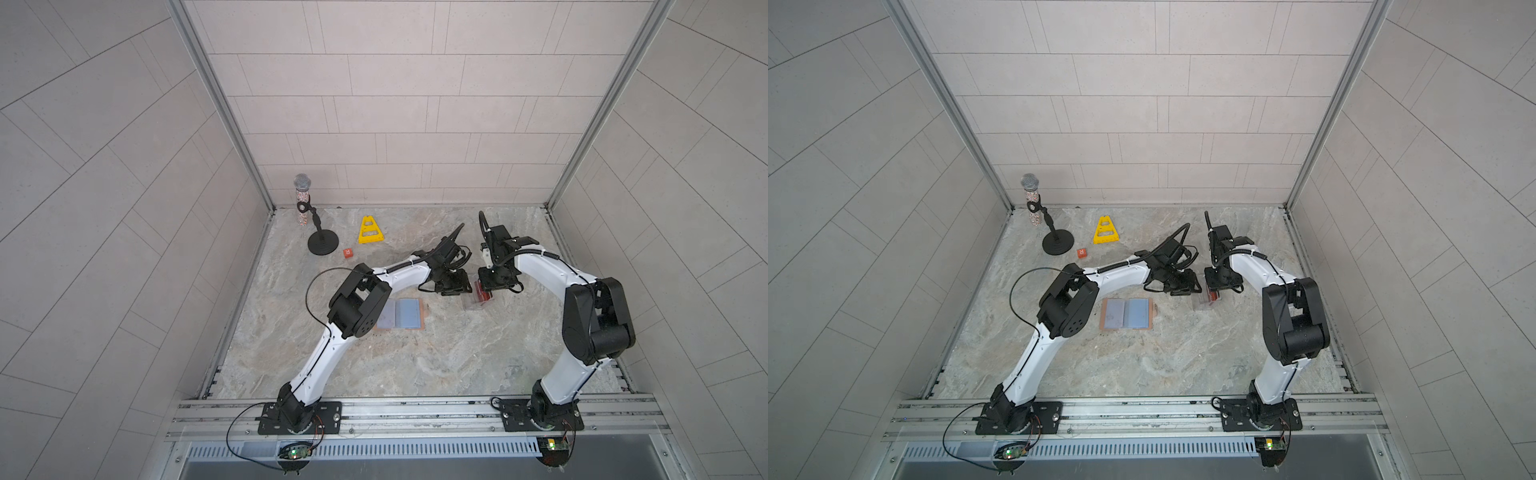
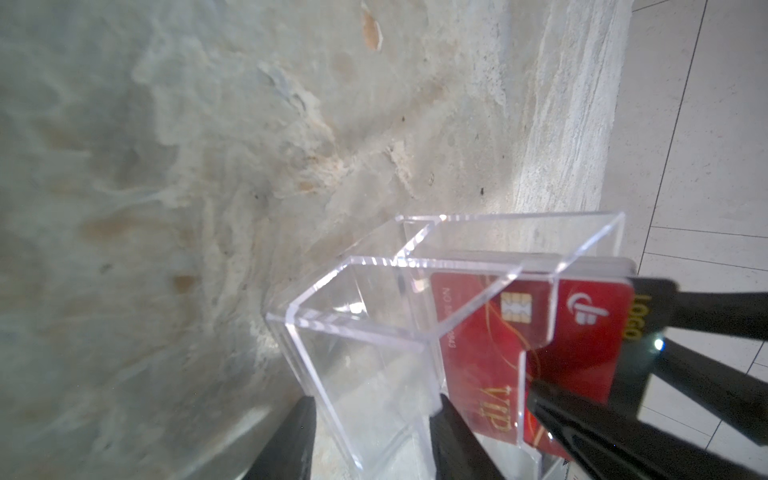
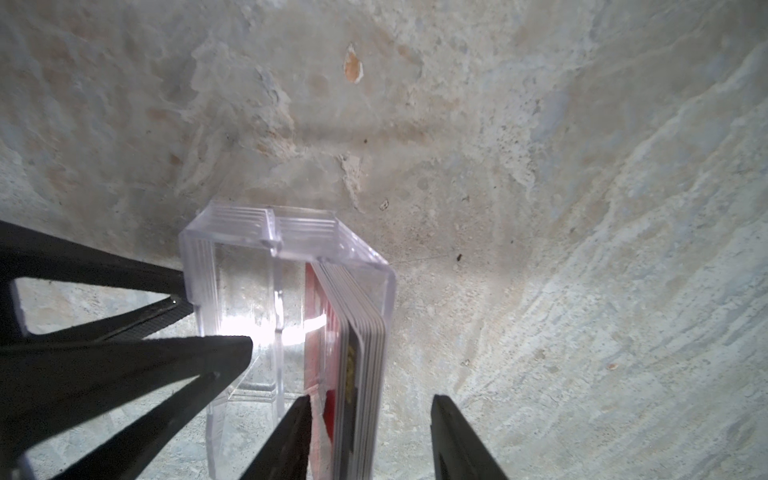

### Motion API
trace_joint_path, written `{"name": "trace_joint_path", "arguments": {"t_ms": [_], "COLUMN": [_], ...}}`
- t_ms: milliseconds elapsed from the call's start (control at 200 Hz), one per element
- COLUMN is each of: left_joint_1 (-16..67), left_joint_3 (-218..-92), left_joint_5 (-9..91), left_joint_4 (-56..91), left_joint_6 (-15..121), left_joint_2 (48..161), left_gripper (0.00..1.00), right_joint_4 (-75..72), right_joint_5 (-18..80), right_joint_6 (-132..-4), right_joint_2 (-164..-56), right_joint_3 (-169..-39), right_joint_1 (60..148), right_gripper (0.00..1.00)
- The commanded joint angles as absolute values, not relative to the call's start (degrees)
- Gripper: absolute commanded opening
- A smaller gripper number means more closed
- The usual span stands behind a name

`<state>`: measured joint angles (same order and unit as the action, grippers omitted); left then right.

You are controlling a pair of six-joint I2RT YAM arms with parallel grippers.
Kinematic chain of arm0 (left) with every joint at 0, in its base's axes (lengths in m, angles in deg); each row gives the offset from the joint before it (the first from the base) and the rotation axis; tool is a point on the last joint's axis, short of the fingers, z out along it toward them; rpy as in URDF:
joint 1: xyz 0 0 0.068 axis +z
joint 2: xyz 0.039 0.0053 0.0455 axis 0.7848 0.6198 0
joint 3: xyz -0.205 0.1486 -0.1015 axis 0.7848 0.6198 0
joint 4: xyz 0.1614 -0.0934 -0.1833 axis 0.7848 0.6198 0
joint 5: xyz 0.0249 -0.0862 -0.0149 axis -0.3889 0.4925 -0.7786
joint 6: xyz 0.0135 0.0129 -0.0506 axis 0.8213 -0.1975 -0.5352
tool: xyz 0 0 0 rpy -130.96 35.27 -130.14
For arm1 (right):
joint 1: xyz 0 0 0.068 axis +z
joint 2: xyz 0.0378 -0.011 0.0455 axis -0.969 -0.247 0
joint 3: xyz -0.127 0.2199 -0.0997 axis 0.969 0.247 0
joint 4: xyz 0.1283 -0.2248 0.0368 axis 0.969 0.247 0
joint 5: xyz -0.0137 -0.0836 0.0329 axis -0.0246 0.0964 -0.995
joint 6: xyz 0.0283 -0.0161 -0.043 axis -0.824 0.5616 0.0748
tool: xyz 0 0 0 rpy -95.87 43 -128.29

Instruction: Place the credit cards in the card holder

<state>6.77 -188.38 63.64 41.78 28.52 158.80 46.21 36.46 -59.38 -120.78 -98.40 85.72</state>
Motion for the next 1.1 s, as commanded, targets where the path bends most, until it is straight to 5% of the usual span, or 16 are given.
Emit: {"name": "trace_joint_path", "arguments": {"t_ms": [0, 561, 1096], "left_joint_1": [6.57, 6.59, 6.57], "left_joint_3": [-186.39, -186.32, -186.23], "left_joint_5": [61.02, 61.22, 61.21], "left_joint_4": [46.01, 45.96, 46.33], "left_joint_6": [28.76, 28.96, 29.12], "left_joint_2": [159.06, 159.06, 158.8], "left_gripper": [0.48, 0.48, 0.48], "right_joint_4": [46.61, 47.06, 46.96], "right_joint_5": [37.58, 39.01, 27.41], "right_joint_6": [-58.56, -58.93, -59.46], "right_joint_2": [-122.07, -118.8, -114.09], "right_joint_3": [-99.64, -99.69, -99.29], "right_joint_1": [86.16, 86.42, 82.94], "right_gripper": [0.5, 0.48, 0.44]}}
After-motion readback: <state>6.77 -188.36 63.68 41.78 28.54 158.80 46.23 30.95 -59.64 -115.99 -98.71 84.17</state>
